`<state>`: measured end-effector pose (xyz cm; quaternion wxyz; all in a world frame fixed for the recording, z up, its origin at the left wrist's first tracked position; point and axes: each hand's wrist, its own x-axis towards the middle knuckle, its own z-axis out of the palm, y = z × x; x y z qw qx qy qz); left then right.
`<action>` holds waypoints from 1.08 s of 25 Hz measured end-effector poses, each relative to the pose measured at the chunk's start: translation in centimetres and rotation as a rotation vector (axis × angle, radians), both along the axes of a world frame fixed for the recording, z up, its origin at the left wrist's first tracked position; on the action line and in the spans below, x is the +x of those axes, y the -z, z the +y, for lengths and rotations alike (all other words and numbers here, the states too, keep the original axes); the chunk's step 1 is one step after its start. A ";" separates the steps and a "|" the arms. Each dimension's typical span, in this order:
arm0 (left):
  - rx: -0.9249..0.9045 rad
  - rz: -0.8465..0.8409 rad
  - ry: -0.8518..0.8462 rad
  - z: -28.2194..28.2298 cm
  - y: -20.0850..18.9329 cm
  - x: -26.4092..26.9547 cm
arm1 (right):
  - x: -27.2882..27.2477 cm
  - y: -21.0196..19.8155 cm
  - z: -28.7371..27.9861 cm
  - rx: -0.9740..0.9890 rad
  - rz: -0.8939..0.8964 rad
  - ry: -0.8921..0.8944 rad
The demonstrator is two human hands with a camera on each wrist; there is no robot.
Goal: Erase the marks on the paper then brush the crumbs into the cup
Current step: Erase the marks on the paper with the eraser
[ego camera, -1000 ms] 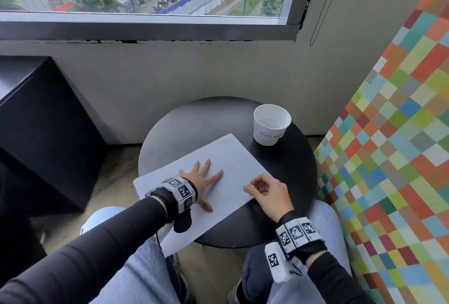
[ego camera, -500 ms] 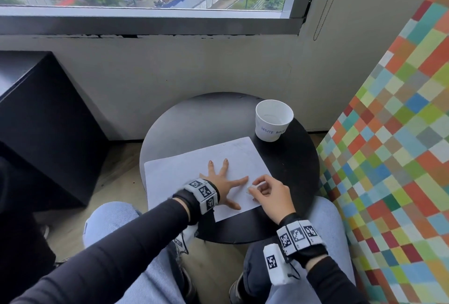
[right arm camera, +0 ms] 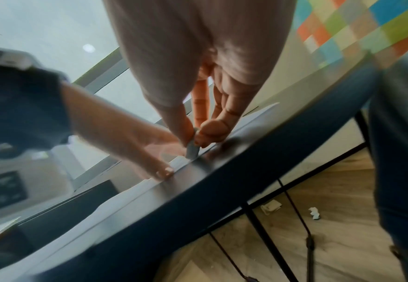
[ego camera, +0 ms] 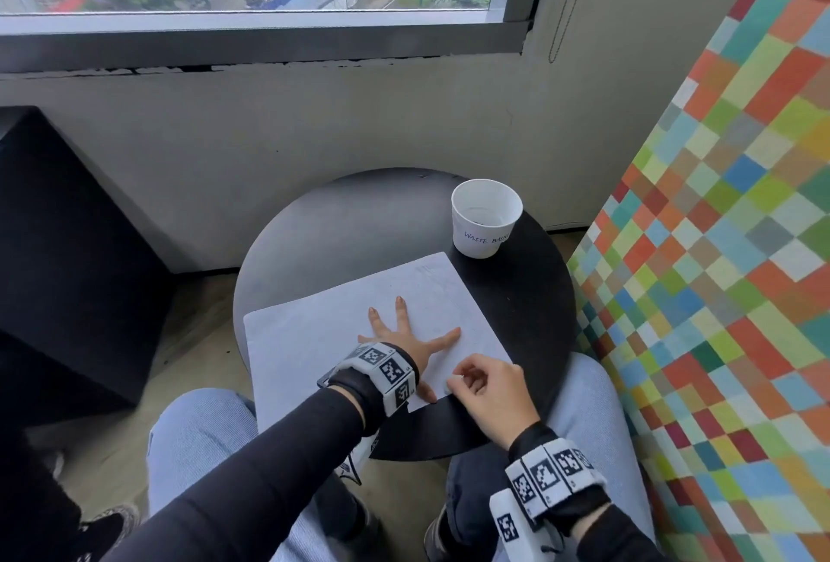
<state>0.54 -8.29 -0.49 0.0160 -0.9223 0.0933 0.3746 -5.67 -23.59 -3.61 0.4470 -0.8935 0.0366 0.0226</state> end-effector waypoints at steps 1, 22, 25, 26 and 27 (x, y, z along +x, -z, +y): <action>0.003 -0.001 -0.012 -0.2 0.0 -0.1 | 0.1 -0.1 0.0 -0.008 0.007 -0.025; 0.009 -0.107 0.351 -1.5 0.3 0.8 | 1.7 -0.6 -2.6 -0.065 0.026 -0.128; 0.043 -0.125 0.373 -1.7 0.1 0.7 | 2.5 -0.7 -3.7 -0.070 0.013 -0.051; 0.043 -0.125 0.371 -1.7 0.1 0.7 | 2.5 -0.7 -3.7 -0.063 0.007 -0.027; 0.043 -0.126 0.366 -1.7 0.1 0.8 | 2.2 -0.8 -3.5 -0.061 0.015 -0.048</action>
